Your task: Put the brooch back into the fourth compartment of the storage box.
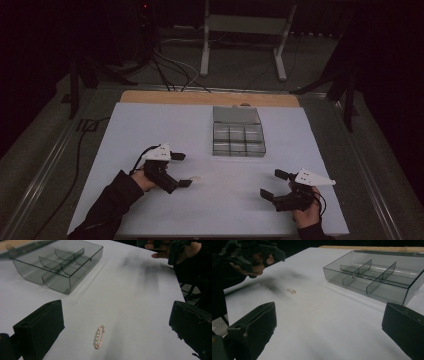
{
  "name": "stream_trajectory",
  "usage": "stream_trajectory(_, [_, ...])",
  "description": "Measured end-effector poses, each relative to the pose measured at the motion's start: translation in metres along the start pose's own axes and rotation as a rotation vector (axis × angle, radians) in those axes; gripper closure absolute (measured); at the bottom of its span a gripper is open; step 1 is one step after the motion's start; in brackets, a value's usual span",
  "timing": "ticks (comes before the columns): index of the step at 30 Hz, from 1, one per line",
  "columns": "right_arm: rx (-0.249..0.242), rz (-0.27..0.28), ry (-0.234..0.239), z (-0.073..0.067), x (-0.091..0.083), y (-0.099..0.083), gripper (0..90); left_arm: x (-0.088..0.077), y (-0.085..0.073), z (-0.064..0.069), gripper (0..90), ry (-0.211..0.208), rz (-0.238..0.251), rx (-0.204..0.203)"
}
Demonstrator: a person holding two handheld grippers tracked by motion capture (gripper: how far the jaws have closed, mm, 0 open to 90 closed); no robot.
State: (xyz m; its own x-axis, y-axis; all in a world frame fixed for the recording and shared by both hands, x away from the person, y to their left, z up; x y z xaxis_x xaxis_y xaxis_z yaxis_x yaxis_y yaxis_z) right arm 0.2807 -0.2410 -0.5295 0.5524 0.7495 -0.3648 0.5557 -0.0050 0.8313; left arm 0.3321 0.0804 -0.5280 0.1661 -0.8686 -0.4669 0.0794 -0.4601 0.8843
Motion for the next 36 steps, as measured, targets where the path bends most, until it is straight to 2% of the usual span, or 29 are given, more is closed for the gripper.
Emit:
stream_trajectory(5, [-0.001, -0.002, 0.000, 0.000, 0.000, 0.000, 0.0, 0.009, -0.003, -0.002, 1.3, -0.013, -0.025, -0.014])
stream_trajectory(7, [0.000, -0.001, 0.001, 0.000, 0.000, 0.000, 0.0, 0.012, -0.005, -0.001, 1.3, -0.017, -0.039, 0.012])
stream_trajectory(10, [-0.005, -0.004, 0.002, -0.001, 0.000, -0.001, 0.0, 0.016, -0.007, -0.001, 1.4, -0.026, -0.064, 0.010])
stream_trajectory(18, [-0.004, -0.003, -0.002, 0.000, 0.000, -0.001, 0.0, 0.026, -0.017, -0.004, 17.4, -0.025, -0.128, 0.001])
stream_trajectory(20, [-0.002, 0.000, -0.001, 0.000, -0.001, 0.000, 0.0, 0.028, -0.019, -0.006, 21.5, -0.009, -0.146, 0.006])
stream_trajectory(22, [0.000, -0.002, -0.003, 0.000, -0.001, -0.001, 0.0, 0.029, -0.020, -0.007, 25.7, -0.013, -0.151, -0.004])
stream_trajectory(26, [-0.001, -0.002, -0.003, 0.000, 0.000, -0.001, 0.0, 0.032, -0.023, -0.008, 35.6, -0.012, -0.172, 0.005])
stream_trajectory(28, [0.002, -0.003, -0.004, 0.001, 0.000, -0.001, 0.0, 0.033, -0.026, -0.009, 38.9, 0.000, -0.196, 0.024])
stream_trajectory(36, [-0.004, -0.003, -0.009, 0.001, -0.001, -0.001, 0.0, 0.037, -0.032, -0.012, 50.7, 0.003, -0.242, 0.019])
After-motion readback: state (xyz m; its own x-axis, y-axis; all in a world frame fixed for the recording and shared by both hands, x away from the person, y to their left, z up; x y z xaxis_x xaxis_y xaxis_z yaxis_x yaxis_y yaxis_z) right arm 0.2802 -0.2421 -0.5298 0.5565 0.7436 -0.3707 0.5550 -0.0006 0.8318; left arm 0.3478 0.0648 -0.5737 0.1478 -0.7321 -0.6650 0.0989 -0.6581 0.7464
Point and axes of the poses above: each handheld gripper's, and its own axes: x roughly forward along the jaws, y roughly out of its top, z roughly to its right, the point moved 7 cm from there along x, roughly forward along the jaws, and after that the axes turned 12 degrees about x, right-handed, at the moved point
